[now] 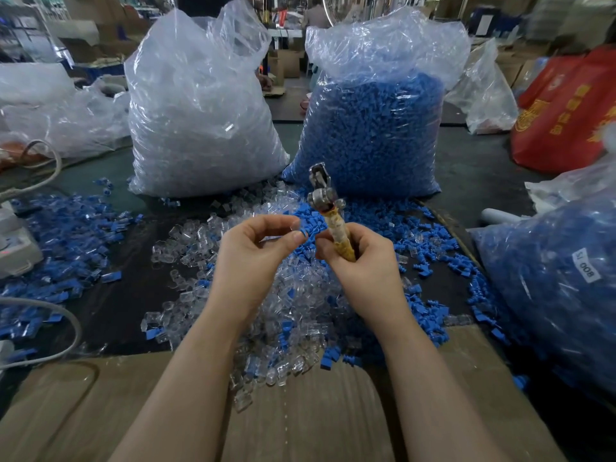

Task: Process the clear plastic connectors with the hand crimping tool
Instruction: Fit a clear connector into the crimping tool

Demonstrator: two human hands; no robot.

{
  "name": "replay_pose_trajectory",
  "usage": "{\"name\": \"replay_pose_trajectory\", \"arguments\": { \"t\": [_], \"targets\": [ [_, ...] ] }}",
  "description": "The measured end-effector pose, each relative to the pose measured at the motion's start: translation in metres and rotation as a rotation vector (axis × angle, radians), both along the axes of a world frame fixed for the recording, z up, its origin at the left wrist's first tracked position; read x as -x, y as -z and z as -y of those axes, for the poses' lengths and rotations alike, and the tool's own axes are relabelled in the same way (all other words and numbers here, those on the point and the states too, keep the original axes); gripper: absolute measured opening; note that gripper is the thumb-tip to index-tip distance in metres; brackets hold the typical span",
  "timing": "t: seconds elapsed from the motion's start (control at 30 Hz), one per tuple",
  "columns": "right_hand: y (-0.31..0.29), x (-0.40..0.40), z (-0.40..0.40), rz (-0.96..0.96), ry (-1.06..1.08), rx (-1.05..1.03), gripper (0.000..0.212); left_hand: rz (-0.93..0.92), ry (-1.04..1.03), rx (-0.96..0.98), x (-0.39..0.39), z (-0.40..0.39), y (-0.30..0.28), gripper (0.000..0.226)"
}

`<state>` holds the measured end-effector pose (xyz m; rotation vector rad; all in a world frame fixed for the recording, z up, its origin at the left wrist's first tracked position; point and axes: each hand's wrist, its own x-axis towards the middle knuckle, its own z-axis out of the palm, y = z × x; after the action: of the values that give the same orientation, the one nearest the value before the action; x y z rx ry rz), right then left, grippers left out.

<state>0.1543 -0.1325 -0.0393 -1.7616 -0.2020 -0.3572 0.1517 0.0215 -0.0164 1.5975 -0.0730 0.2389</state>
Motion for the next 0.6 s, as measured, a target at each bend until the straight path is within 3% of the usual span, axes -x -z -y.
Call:
{"name": "replay_pose_trajectory", "arguments": {
  "t": [0.3,0.5,0.6],
  "targets": [
    [-0.004,0.003,-0.002,0.008,-0.038,0.042,0.013,0.032,0.02,-0.044,0.0,0.002,0.002,0.017],
    [-0.003,0.001,0.01,-0.034,-0.052,0.141,0.009,0.042,0.014,0.082,-0.002,-0.001,0.001,0.02],
    [-0.002,-0.001,0.018,-0.078,-0.069,0.279,0.018,0.071,-0.004,0.175,-0.003,-0.003,-0.001,0.025]
  ]
}}
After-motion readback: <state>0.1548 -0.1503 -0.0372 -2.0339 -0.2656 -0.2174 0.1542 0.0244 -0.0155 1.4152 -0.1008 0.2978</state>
